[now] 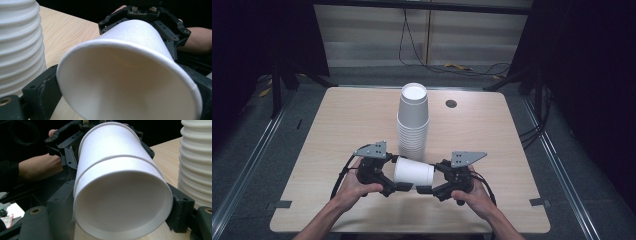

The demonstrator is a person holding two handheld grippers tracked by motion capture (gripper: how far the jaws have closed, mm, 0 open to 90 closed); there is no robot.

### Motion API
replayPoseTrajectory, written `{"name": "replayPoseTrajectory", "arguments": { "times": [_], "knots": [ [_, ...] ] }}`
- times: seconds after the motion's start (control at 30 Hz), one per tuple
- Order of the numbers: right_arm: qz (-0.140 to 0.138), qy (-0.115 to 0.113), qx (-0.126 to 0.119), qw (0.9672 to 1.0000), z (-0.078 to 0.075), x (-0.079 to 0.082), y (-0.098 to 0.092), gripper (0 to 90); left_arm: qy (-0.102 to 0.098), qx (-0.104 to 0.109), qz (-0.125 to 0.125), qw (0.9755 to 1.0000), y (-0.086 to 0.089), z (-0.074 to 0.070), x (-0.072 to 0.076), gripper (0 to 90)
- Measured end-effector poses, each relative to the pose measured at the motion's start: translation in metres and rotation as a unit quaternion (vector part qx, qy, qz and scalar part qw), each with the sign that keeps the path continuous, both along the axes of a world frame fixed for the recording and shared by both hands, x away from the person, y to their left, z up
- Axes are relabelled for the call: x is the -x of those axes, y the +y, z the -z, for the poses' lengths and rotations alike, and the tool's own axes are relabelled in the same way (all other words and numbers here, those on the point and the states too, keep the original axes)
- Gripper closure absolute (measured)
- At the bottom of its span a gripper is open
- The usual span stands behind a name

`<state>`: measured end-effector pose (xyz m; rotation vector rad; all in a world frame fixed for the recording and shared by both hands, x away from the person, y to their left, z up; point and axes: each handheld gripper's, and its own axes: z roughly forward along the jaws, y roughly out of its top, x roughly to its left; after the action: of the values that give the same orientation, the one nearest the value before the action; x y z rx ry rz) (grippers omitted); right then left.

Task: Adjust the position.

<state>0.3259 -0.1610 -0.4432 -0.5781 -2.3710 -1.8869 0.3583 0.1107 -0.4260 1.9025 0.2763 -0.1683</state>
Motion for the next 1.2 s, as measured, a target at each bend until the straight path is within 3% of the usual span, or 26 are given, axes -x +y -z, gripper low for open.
{"name": "replayPoseTrajectory", "arguments": {
  "times": [0.6, 0.77, 1.2],
  "knots": [
    [-0.012, 0.022, 0.03, 0.9992, 0.0041, 0.0025, -0.0001, 21.6, -0.004, -0.021, 0.015, 0.9997, -0.0005, -0.0014, 0.003, 7.4],
    [-0.006, 0.038, 0.037, 0.9986, 0.0051, 0.0022, -0.0004, 19.7, -0.008, -0.025, 0.018, 0.9995, -0.0001, -0.0031, 0.0029, 8.9],
    [0.017, 0.046, 0.064, 0.9968, 0.0051, 0.0039, -0.0033, 14.9, -0.009, -0.028, 0.002, 0.9996, 0.0065, -0.0049, 0.0004, 8.9]
  ]
}}
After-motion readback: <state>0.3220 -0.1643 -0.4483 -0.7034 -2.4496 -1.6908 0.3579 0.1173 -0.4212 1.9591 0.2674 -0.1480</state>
